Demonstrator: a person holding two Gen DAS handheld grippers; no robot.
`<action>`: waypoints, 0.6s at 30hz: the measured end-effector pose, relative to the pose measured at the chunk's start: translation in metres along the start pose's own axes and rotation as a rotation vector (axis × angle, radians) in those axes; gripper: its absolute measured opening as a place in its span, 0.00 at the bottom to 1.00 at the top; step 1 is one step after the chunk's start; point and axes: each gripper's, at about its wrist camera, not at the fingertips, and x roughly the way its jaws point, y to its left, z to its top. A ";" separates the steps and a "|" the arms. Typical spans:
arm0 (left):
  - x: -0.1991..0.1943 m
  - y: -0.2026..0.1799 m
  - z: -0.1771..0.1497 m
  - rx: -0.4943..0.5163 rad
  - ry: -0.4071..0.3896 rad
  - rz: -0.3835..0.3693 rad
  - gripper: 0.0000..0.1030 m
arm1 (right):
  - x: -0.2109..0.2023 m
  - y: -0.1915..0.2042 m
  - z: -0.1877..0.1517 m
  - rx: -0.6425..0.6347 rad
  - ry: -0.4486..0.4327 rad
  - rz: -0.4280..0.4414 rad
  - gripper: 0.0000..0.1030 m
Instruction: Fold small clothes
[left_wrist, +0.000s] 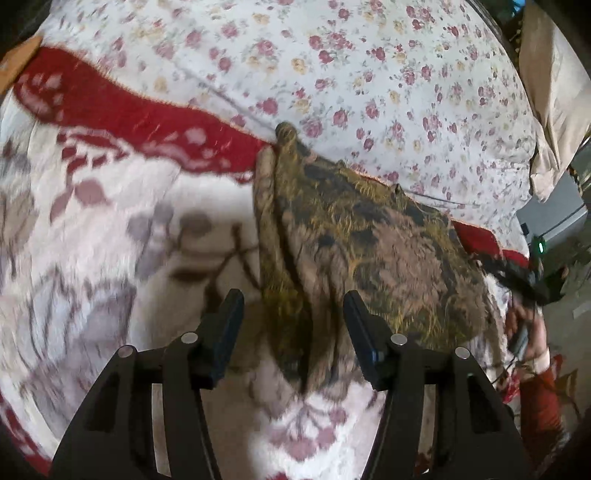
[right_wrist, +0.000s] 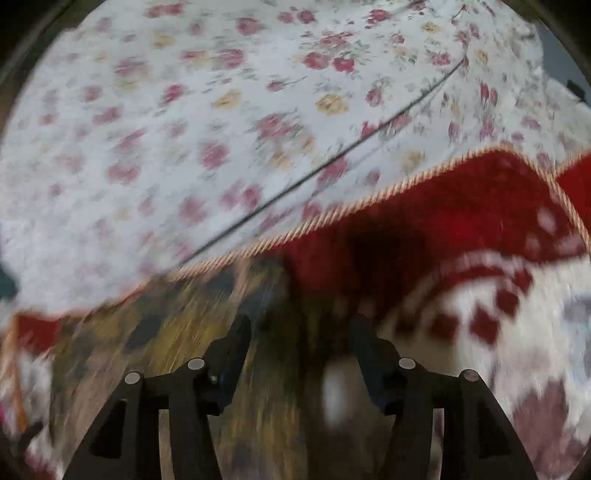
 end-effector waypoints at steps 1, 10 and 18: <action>0.001 0.001 -0.005 -0.006 0.005 -0.012 0.54 | -0.011 -0.001 -0.016 -0.016 0.022 0.025 0.68; 0.022 -0.021 -0.030 0.039 0.019 -0.069 0.54 | -0.047 -0.006 -0.094 -0.056 0.000 0.070 0.73; 0.004 -0.011 -0.024 0.044 0.010 -0.076 0.08 | -0.043 0.009 -0.096 -0.124 -0.017 0.109 0.06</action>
